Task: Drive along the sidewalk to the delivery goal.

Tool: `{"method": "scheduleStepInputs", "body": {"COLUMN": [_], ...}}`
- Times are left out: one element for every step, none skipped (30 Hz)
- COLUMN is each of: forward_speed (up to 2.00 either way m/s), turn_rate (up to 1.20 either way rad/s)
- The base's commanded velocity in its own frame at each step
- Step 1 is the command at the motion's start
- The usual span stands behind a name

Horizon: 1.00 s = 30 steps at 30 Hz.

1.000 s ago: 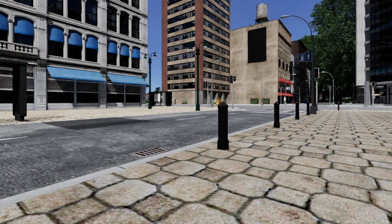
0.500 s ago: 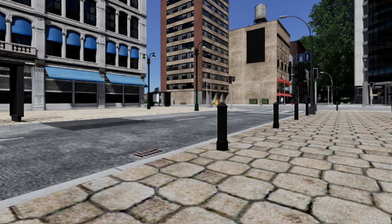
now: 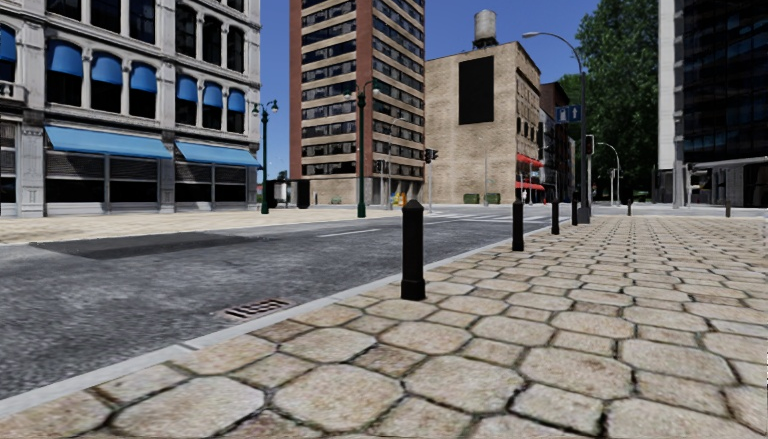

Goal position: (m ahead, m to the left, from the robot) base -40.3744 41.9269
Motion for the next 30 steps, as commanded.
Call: {"method": "scheduleStepInputs", "body": {"forward_speed": [0.37, 0.39, 0.40, 0.42, 0.43, 0.43, 0.44, 0.45, 0.45, 0.45, 0.45, 0.45, 0.45, 0.46, 0.46, 0.46, 0.46, 0.46, 0.46, 0.46, 0.47, 0.47, 0.47, 0.47, 0.47, 0.47, 0.47, 0.47, 0.47, 0.47], "turn_rate": [-0.27, -0.28, -0.29, -0.30, -0.31, -0.32, -0.33, -0.34, -0.34, -0.36, -0.37, -0.38, -0.38, -0.39, -0.40, -0.40, -0.40, -0.40, -0.40, -0.40, -0.40, -0.41, -0.41, -0.42, -0.42, -0.43, -0.43, -0.43, -0.43, -0.45]}}
